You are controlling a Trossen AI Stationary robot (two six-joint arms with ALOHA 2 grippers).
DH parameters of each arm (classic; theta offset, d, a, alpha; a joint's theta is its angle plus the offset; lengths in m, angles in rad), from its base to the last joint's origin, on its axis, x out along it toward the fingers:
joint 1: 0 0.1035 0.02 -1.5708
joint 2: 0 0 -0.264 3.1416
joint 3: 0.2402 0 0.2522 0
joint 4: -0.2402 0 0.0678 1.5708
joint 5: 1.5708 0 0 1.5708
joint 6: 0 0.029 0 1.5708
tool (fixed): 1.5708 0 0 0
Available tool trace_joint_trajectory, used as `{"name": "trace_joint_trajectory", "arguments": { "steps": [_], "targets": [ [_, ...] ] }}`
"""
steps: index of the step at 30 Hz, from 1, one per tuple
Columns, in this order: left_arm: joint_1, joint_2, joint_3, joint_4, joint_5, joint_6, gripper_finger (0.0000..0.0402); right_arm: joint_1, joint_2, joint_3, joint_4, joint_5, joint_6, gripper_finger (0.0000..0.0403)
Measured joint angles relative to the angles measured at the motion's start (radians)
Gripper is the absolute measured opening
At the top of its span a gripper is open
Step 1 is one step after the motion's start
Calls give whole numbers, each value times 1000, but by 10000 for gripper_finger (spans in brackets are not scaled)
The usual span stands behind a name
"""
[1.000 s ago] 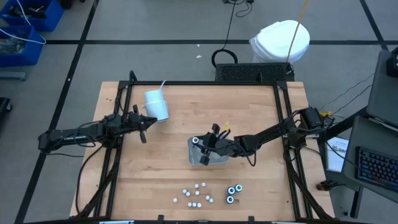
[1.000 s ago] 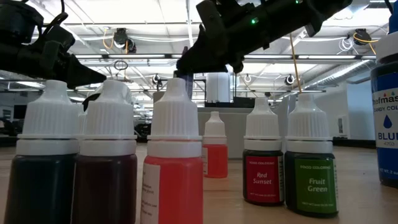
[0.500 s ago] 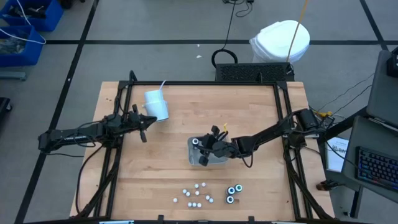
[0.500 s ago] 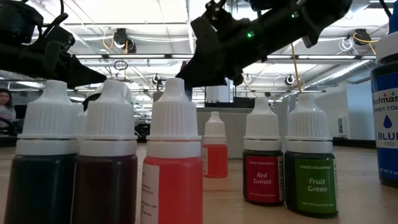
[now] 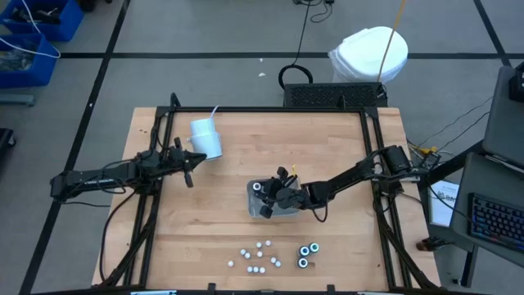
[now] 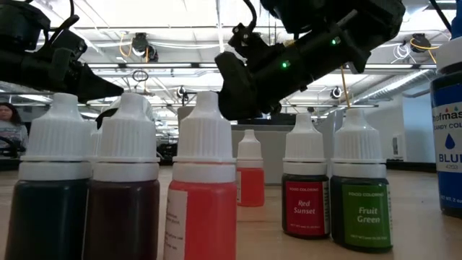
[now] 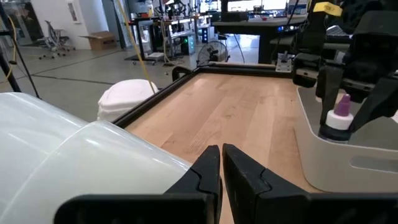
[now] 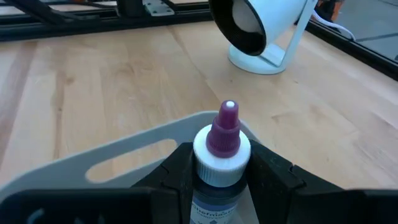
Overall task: Pick & Place food coloring
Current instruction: Put the large purple food coloring bottle into the bin
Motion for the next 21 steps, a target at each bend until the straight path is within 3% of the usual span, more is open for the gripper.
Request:
{"name": "trace_joint_trajectory", "arguments": {
  "steps": [21],
  "targets": [
    [0,0,0,0,0,0,26,0,33,3,27,-74,-34,108]
  ]
}}
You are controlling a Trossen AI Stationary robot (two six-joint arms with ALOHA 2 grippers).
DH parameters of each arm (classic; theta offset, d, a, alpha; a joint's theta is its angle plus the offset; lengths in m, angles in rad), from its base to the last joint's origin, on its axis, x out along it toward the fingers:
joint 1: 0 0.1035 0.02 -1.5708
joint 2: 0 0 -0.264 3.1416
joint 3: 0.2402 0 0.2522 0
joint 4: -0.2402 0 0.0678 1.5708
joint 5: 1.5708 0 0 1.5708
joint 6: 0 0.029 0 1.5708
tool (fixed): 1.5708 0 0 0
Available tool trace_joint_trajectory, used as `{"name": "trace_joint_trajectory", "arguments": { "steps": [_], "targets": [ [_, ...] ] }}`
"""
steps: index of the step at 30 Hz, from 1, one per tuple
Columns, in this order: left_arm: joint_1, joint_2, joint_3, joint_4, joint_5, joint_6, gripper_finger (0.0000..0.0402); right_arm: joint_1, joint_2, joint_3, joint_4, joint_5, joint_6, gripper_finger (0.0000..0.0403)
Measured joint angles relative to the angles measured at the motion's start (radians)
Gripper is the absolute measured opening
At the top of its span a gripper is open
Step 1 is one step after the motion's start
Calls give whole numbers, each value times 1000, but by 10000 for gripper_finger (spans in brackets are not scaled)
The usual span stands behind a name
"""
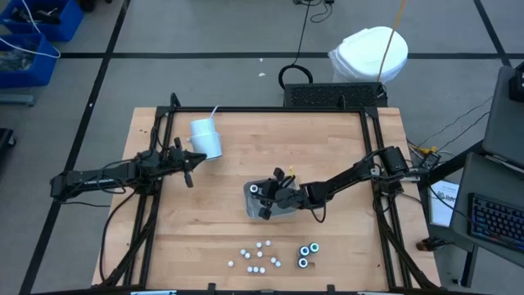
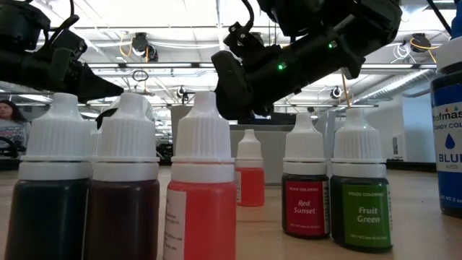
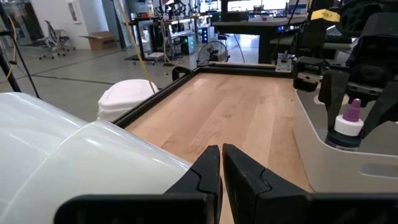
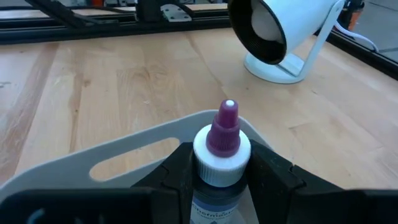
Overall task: Pick & Place food coloring
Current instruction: Put the large purple food coloring bottle into the bin
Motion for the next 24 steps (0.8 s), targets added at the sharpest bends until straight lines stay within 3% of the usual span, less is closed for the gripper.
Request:
{"name": "trace_joint_trajectory", "arguments": {
  "steps": [10,17,24],
  "targets": [
    [0,0,0,0,0,0,26,0,0,-1,-5,-13,-60,111],
    [0,0,0,0,0,0,26,0,2,-3,8,-14,-26,160],
    [0,0,0,0,0,0,26,0,3,-3,13,-15,-27,169]
  ]
}}
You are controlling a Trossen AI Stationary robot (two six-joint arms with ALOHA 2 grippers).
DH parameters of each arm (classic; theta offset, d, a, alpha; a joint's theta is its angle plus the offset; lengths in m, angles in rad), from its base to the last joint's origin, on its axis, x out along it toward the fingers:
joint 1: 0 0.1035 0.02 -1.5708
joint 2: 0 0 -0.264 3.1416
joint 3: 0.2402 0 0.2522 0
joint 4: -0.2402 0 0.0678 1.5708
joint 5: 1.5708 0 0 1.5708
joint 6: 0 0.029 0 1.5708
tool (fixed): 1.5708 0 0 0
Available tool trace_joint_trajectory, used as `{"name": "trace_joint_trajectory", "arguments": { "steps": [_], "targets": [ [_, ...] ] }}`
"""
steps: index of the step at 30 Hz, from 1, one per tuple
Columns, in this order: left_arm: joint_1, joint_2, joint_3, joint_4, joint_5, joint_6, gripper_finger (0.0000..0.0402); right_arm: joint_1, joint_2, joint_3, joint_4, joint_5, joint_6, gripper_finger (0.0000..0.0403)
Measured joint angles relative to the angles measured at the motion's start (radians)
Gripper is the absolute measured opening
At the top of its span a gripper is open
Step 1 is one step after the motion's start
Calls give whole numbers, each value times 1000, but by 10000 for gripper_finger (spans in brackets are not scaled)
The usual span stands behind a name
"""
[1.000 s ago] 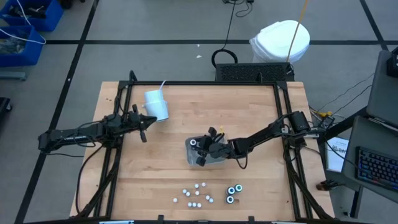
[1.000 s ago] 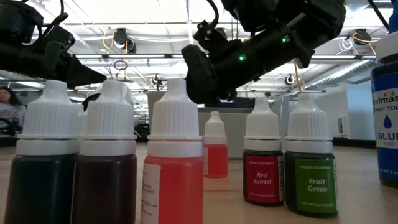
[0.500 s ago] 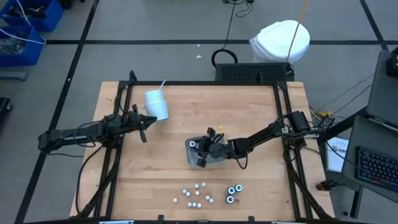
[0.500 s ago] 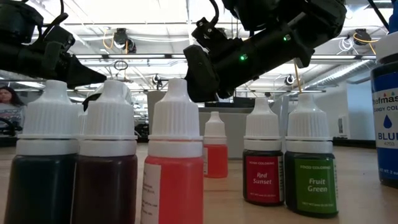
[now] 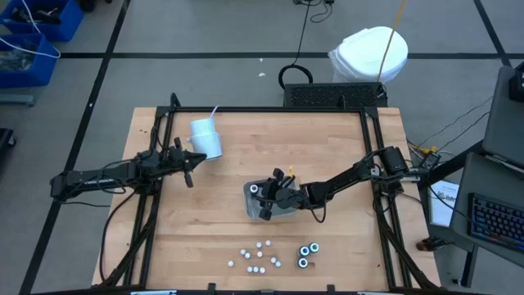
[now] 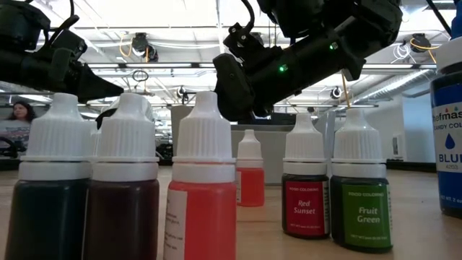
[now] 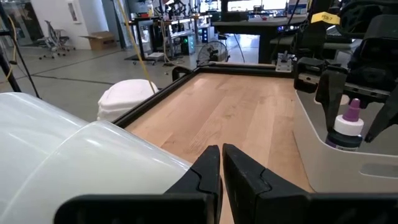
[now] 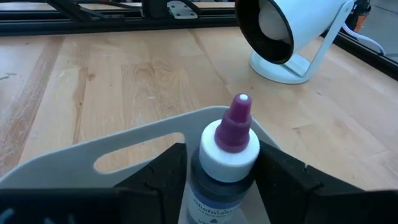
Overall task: Pick & Place food coloring
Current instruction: Put the large purple food coloring bottle into the bin
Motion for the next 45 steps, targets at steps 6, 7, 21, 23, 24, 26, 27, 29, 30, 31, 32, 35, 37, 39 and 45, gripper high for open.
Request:
{"name": "trace_joint_trajectory", "arguments": {
  "steps": [6,7,21,23,24,26,27,29,30,31,32,35,37,39,45],
  "targets": [
    [0,0,0,0,0,0,26,0,-9,-1,13,-6,-36,173],
    [0,0,0,0,0,0,26,0,-16,-2,10,-8,-40,174],
    [0,0,0,-1,0,0,26,0,-28,-2,66,5,-110,196],
    [0,0,0,-1,0,0,26,0,-34,-2,76,5,-136,198],
    [0,0,0,-1,0,0,26,0,-40,-1,77,6,-146,199],
    [0,0,0,-3,0,0,26,0,-58,-1,76,8,-157,200],
    [0,0,0,-4,0,0,26,0,-68,-1,69,9,-162,201],
    [0,0,0,-5,0,0,26,0,-91,-1,61,11,-175,203],
    [0,0,0,-5,0,0,26,0,-102,-1,57,11,-177,203],
    [0,0,0,-5,0,0,26,0,-114,0,50,11,-178,204],
    [0,0,0,-5,0,0,26,0,-125,0,39,11,-178,204],
    [0,0,0,-5,0,0,26,0,-144,0,16,9,-178,204],
    [0,0,0,-6,0,0,26,0,-148,0,-10,5,-176,205],
    [0,0,0,-6,0,0,26,0,-148,0,-31,3,-166,205],
    [0,0,0,-4,0,0,26,1,-148,0,-79,-36,-112,206]
  ]
}}
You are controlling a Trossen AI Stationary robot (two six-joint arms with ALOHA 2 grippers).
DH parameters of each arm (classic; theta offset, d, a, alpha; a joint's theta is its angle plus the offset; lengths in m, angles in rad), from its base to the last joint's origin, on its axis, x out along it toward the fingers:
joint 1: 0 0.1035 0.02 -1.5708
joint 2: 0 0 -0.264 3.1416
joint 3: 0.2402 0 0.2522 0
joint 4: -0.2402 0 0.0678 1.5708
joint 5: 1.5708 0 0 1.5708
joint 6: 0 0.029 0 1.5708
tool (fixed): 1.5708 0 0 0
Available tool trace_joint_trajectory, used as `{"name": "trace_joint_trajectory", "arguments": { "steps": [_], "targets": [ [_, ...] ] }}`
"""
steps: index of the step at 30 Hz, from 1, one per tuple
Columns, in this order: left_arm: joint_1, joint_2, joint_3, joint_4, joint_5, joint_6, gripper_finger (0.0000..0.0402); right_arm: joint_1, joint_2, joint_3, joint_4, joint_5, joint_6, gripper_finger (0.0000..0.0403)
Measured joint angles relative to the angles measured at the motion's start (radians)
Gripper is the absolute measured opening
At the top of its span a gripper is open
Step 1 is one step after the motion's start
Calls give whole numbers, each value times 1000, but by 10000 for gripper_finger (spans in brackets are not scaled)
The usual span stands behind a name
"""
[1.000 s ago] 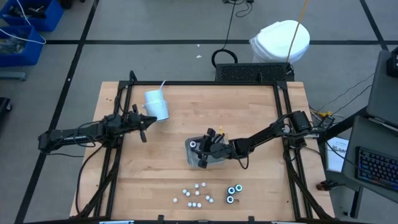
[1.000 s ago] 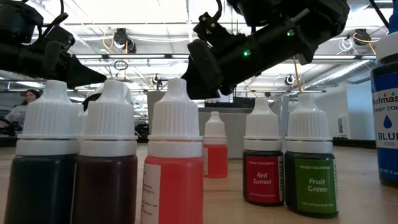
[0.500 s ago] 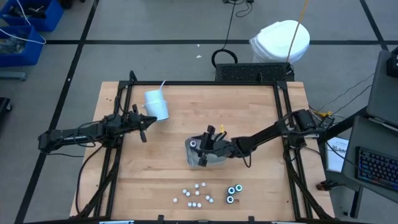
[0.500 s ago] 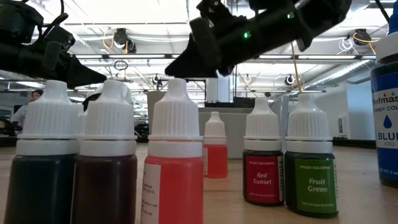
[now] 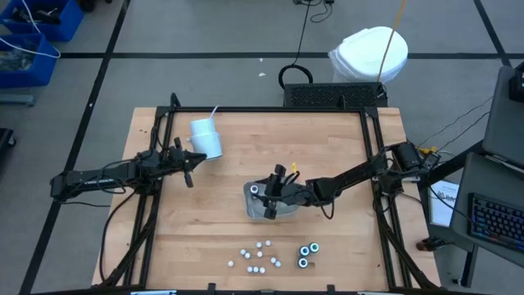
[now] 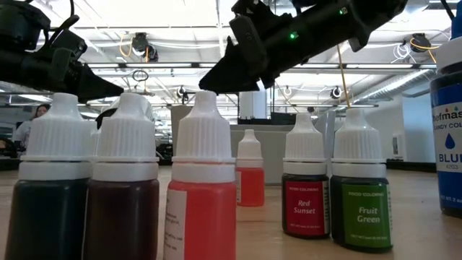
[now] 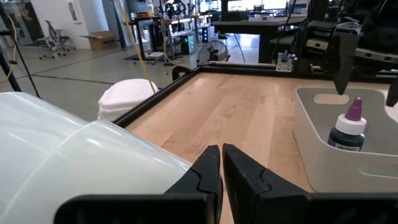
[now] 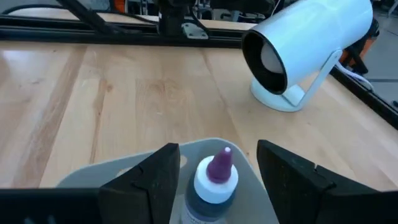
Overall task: Pick & Place food coloring
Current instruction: Put the large purple food coloring bottle into the bin
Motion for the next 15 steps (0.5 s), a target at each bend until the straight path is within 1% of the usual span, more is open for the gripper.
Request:
{"name": "trace_joint_trajectory", "arguments": {
  "steps": [5,9,15],
  "targets": [
    [0,0,0,3,0,0,26,1,15,1,-2,-42,16,204],
    [0,0,0,3,0,0,26,1,48,1,6,-37,43,206],
    [0,0,0,2,0,0,26,-1,62,1,24,-11,27,206]
  ]
}}
